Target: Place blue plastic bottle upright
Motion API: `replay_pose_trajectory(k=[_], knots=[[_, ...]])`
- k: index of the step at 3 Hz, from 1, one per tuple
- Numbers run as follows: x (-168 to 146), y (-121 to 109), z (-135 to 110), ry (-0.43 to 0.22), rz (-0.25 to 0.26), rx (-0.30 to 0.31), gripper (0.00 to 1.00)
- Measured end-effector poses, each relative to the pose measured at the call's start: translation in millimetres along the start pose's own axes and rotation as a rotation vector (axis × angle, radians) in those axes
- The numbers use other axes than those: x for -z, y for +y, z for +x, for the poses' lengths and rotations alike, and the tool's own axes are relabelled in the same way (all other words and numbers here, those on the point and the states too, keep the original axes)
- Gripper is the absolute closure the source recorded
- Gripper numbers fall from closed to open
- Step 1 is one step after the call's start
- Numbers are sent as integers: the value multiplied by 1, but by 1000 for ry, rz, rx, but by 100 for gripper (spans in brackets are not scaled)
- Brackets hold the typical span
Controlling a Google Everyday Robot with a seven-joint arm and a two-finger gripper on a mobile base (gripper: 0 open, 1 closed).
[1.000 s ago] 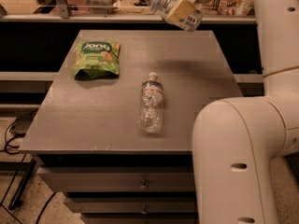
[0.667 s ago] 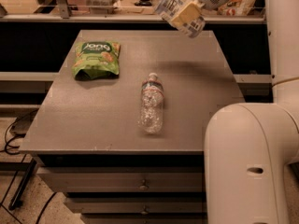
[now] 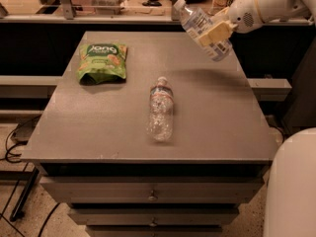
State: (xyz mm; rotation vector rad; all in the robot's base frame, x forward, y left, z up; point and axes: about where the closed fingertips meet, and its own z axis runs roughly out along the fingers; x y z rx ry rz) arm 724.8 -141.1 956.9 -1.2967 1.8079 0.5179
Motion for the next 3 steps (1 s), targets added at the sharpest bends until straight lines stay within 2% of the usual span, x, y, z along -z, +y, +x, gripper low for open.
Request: replay_pose_trajectory(k=[1,2,3], knots=[[-2,0,0,-10,-11,0,100],[4,0,1,-70,-10,-1,100],[21,-2,0,-192,16,-8,100]])
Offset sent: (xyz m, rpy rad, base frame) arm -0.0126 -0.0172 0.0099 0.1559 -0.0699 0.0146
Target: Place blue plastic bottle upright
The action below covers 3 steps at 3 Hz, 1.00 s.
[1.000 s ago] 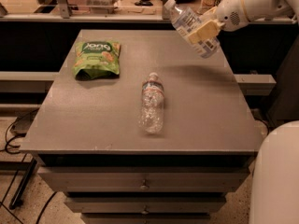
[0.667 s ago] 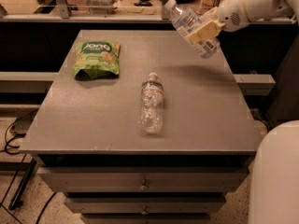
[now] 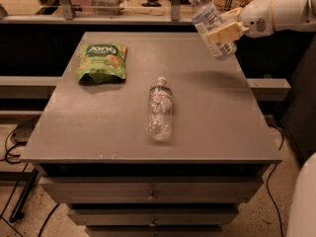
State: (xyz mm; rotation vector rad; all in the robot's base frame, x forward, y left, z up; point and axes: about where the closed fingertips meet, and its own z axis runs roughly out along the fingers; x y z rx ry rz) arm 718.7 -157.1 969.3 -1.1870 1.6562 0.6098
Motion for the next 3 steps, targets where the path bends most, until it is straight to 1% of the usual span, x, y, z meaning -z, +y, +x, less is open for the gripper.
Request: replay_pose_trajectory(k=[1,2,3], knots=[[11,0,-2,-66,19,-10,100],[24,1,5,-165,49,-43,100],[19,7,5,-281,62,-49,100]])
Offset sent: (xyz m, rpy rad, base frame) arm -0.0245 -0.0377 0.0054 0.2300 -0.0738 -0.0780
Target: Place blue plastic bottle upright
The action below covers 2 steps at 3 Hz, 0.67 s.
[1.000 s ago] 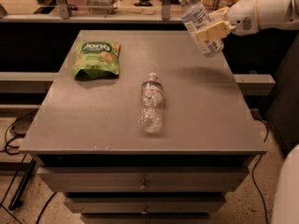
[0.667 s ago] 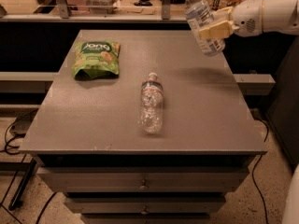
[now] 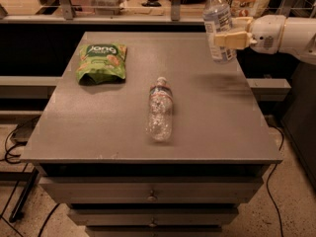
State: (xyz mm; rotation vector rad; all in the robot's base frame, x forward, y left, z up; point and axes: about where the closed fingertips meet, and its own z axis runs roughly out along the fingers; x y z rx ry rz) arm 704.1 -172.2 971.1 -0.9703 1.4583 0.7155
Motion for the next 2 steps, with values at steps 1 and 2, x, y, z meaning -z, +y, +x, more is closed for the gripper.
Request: replay_pose_trajectory(k=[1,2], knots=[[-3,5,2,-51,-3,-5,100],[-2,11,14,-110,6,12,100]])
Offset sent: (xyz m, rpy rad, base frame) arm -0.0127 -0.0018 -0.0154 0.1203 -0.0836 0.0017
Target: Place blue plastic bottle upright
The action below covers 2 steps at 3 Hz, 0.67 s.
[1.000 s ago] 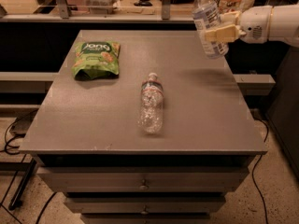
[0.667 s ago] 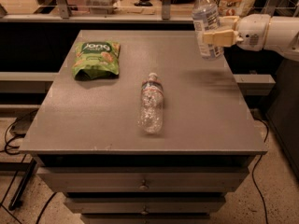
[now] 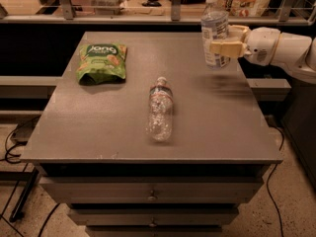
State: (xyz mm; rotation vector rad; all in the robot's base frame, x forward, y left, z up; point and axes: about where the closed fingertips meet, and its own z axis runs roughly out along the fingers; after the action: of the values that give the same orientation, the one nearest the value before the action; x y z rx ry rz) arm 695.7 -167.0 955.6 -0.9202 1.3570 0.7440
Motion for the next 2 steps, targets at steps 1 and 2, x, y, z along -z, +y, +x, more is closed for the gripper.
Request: replay_pose_trajectory(k=[1,2], knots=[[0,0,0,0,0,1,100],[1,0,1,-72,-23,-5,100]])
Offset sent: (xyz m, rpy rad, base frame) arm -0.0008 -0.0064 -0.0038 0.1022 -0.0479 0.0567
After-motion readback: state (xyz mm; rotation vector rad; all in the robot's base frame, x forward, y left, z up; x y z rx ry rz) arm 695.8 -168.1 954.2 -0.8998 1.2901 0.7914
